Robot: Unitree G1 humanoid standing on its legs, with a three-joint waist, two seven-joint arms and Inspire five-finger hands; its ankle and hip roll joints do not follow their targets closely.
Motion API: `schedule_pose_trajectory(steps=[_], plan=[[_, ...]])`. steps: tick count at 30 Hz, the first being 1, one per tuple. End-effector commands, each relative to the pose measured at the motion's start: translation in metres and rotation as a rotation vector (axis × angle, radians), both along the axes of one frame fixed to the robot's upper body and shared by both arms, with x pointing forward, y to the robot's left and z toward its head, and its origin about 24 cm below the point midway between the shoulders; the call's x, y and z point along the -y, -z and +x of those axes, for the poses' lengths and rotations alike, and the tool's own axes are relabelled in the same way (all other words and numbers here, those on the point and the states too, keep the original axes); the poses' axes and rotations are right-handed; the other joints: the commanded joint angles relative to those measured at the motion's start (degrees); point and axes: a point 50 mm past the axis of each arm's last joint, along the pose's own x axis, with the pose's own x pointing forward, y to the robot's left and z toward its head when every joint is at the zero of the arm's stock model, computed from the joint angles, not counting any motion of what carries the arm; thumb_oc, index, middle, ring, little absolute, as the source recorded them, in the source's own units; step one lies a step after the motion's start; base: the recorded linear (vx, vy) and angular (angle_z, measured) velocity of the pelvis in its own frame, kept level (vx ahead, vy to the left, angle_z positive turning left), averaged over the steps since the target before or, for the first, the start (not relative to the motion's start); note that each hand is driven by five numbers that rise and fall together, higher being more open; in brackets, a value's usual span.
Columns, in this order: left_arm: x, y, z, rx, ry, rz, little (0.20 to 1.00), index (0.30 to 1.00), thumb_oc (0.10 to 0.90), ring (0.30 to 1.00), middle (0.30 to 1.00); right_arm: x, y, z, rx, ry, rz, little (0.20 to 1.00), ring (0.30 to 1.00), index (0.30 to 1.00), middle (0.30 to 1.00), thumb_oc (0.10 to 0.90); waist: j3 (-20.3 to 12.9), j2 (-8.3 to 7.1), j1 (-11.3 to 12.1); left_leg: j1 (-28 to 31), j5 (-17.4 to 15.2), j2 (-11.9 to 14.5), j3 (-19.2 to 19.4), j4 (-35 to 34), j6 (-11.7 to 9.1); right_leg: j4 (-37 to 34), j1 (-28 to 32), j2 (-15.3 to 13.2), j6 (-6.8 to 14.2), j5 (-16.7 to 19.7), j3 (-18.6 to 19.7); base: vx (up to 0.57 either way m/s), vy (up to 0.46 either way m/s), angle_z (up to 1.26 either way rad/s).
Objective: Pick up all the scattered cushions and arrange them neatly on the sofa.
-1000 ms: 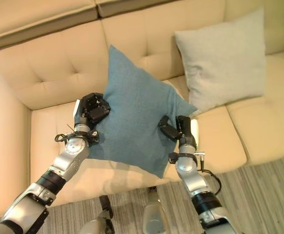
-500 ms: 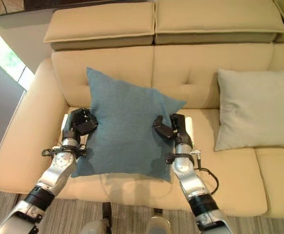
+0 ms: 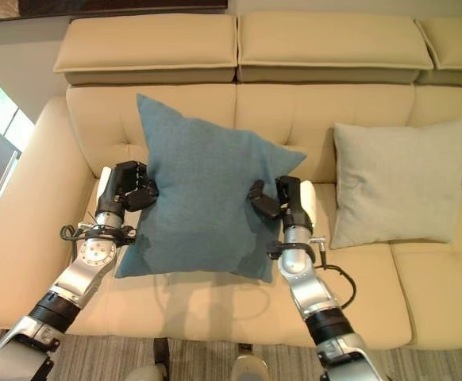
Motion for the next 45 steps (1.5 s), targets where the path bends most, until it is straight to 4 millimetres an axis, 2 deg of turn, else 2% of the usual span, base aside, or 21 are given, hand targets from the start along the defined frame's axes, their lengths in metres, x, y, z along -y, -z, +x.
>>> schedule_pose_trajectory(steps=[1,2,3,7,9,10,13,15,18,19,22,24,27,34,37,40,41,42,43,44,45], plan=[[0.029,-0.051,0.008,0.258,0.149,0.068,0.300,0.300,0.400,0.300,0.300,-0.025,-0.083,0.005,0.419,-0.130,0.035,0.300,0.300,0.300,0.300,0.400,-6.5,-1.81,1.0,-8.5,-8.5,-0.9,-5.6,19.7,-2.0,10.0,3.1,-0.2,0.0,-15.8,2.8,-0.10,0.065,0.16],[0.028,-0.051,0.007,0.262,0.135,0.073,0.300,0.300,0.400,0.300,0.300,-0.023,-0.085,0.004,0.429,-0.126,0.046,0.300,0.300,0.300,0.300,0.400,-6.5,-2.08,1.4,-9.0,-9.6,-1.0,-7.8,18.4,-2.3,10.7,2.6,-0.4,0.3,-15.9,3.3,0.06,0.179,0.12],[0.025,-0.046,0.005,0.244,0.119,0.067,0.300,0.300,0.400,0.300,0.300,-0.023,-0.084,0.003,0.420,-0.132,0.057,0.300,0.300,0.300,0.300,0.400,-7.2,-1.95,1.3,-7.6,-10.4,-0.5,-9.8,13.0,-1.0,11.8,1.8,-0.3,1.1,-16.1,3.7,0.06,0.177,0.08],[0.026,-0.035,0.002,0.206,0.109,0.046,0.300,0.300,0.400,0.300,0.300,-0.017,-0.075,-0.002,0.381,-0.123,0.061,0.300,0.300,0.300,0.300,0.400,-8.2,-2.62,0.7,-5.0,-10.8,-0.3,-9.1,10.2,-0.3,12.3,1.6,-1.5,2.2,-15.2,4.1,0.05,0.212,-0.21],[0.030,-0.029,0.001,0.184,0.123,0.047,0.300,0.300,0.400,0.300,0.300,-0.014,-0.068,-0.006,0.361,-0.110,0.073,0.300,0.300,0.300,0.300,0.400,-8.8,-3.43,0.5,-4.7,-11.3,-1.4,-8.4,9.9,0.4,11.7,1.8,-2.8,3.3,-14.1,4.0,0.03,0.306,-0.02],[0.030,-0.023,-0.001,0.163,0.126,0.055,0.300,0.300,0.400,0.300,0.300,-0.012,-0.064,-0.009,0.346,-0.103,0.079,0.300,0.300,0.300,0.300,0.400,-9.4,-4.08,0.4,-3.6,-12.1,-2.4,-7.4,9.2,1.4,10.8,2.1,-4.0,4.1,-13.0,4.2,0.02,0.273,-0.02],[0.030,-0.022,-0.003,0.155,0.128,0.042,0.300,0.300,0.400,0.300,0.300,-0.012,-0.061,-0.010,0.340,-0.096,0.099,0.300,0.300,0.300,0.300,0.400,-9.6,-4.59,0.7,-3.0,-12.5,-3.7,-6.4,8.4,2.5,10.6,1.3,-5.2,5.2,-11.7,5.2,-0.02,0.255,-0.24],[0.025,-0.017,-0.005,0.136,0.113,0.030,0.300,0.300,0.400,0.300,0.300,-0.018,-0.057,-0.009,0.328,-0.107,0.123,0.300,0.300,0.300,0.300,0.400,-9.0,-4.87,1.0,-2.3,-12.8,-5.2,-4.2,7.8,4.2,12.7,-1.1,-7.3,6.7,-8.6,5.4,-0.14,0.276,-0.34],[0.021,-0.014,-0.006,0.125,0.097,0.034,0.300,0.300,0.400,0.300,0.300,-0.024,-0.057,-0.008,0.328,-0.121,0.140,0.300,0.300,0.300,0.300,0.400,-8.0,-4.57,1.7,-2.6,-13.0,-5.3,-2.7,8.8,5.2,17.3,-3.1,-8.2,6.3,-8.2,3.5,-0.15,0.205,-0.43],[0.018,-0.013,-0.007,0.122,0.092,0.042,0.300,0.300,0.400,0.300,0.300,-0.027,-0.056,-0.009,0.326,-0.129,0.142,0.300,0.300,0.300,0.300,0.400,-7.4,-4.07,2.0,-2.9,-13.1,-5.8,-2.2,9.5,6.1,22.2,-2.5,-7.8,5.3,-9.9,1.4,-0.09,0.114,-0.21],[0.014,-0.008,-0.009,0.105,0.079,0.042,0.300,0.300,0.400,0.300,0.300,-0.029,-0.054,-0.009,0.318,-0.142,0.141,0.300,0.300,0.300,0.300,0.400,-7.9,-3.90,2.6,-3.5,-12.6,-6.4,-1.7,9.4,6.7,23.9,-1.3,-6.4,4.7,-11.4,0.5,-0.10,0.112,-0.17],[0.006,-0.004,-0.009,0.084,0.043,0.061,0.300,0.300,0.400,0.300,0.300,-0.033,-0.055,-0.007,0.314,-0.163,0.129,0.300,0.300,0.300,0.300,0.400,-8.8,-4.76,4.9,-3.5,-12.4,-7.4,-0.2,9.5,7.0,21.2,1.1,-4.5,3.5,-15.4,-2.8,-0.10,0.056,-0.38],[0.005,-0.003,-0.006,0.081,0.028,0.068,0.300,0.300,0.400,0.300,0.300,-0.032,-0.060,-0.006,0.329,-0.156,0.114,0.300,0.300,0.300,0.300,0.400,-9.2,-5.25,4.9,-3.0,-12.6,-7.4,-0.6,10.0,6.7,19.4,2.1,-3.2,2.7,-16.5,-2.1,0.02,-0.043,-0.38],[-0.002,-0.001,-0.002,0.070,-0.040,0.102,0.300,0.300,0.400,0.300,0.300,-0.034,-0.070,-0.004,0.352,-0.176,0.050,0.300,0.300,0.300,0.300,0.400,-11.4,-5.33,3.9,1.0,-12.5,-6.5,-0.5,6.7,5.7,13.0,6.0,-1.4,1.8,-16.3,-2.1,0.09,-0.064,0.01],[0.000,-0.009,0.005,0.094,-0.045,0.148,0.300,0.300,0.400,0.300,0.300,-0.037,-0.074,0.000,0.361,-0.173,0.029,0.300,0.300,0.300,0.300,0.400,-11.3,-5.30,3.7,1.5,-11.7,-6.1,-0.9,5.5,5.2,11.9,6.4,-1.0,1.8,-16.1,-2.2,0.07,-0.024,0.00],[0.001,-0.025,0.013,0.148,-0.045,0.191,0.300,0.300,0.400,0.300,0.300,-0.041,-0.080,0.005,0.383,-0.169,0.006,0.300,0.300,0.300,0.300,0.400,-11.4,-5.31,3.6,1.5,-10.5,-5.8,-0.9,3.4,4.8,9.9,6.5,-0.5,2.0,-15.4,-2.4,0.03,-0.026,0.00],[0.006,-0.050,0.023,0.228,-0.031,0.266,0.300,0.300,0.400,0.300,0.300,-0.046,-0.094,0.012,0.425,-0.169,-0.016,0.300,0.300,0.300,0.300,0.400,-10.8,-5.42,3.5,0.2,-9.3,-5.4,-1.0,2.3,4.4,8.8,5.5,-0.3,2.2,-14.7,-2.5,-0.03,-0.035,-0.01],[0.006,-0.051,0.023,0.232,-0.031,0.266,0.300,0.300,0.400,0.300,0.300,-0.046,-0.095,0.013,0.429,-0.169,-0.015,0.300,0.300,0.300,0.300,0.400,-10.7,-5.45,3.5,0.1,-9.2,-5.4,-1.1,2.3,4.3,8.8,5.4,-0.3,2.2,-14.6,-2.6,-0.16,-0.056,0.02],[0.009,-0.080,0.034,0.331,-0.040,0.378,0.300,0.300,0.400,0.300,0.300,-0.048,-0.110,0.020,0.475,-0.159,-0.036,0.300,0.300,0.300,0.300,0.400,-9.6,-5.56,3.5,-2.2,-8.0,-5.1,-1.4,1.5,4.1,7.8,3.6,-0.2,2.2,-13.8,-2.6,-0.10,-0.030,0.05],[0.009,-0.082,0.034,0.336,-0.041,0.379,0.300,0.300,0.400,0.300,0.300,-0.048,-0.111,0.021,0.479,-0.158,-0.036,0.300,0.300,0.300,0.300,0.400,-9.6,-5.58,3.4,-2.5,-7.9,-5.1,-1.5,1.5,4.0,7.8,3.3,-0.2,2.2,-13.7,-2.7,-0.22,-0.044,0.15],[0.013,-0.106,0.041,0.410,-0.055,0.435,0.300,0.300,0.400,0.300,0.300,-0.053,-0.130,0.028,0.529,-0.151,-0.061,0.300,0.300,0.300,0.300,0.400,-8.4,-5.51,3.4,-5.0,-6.5,-5.0,-1.9,0.4,3.8,6.9,0.9,0.1,2.3,-12.7,-2.6,-0.12,-0.016,0.22]])
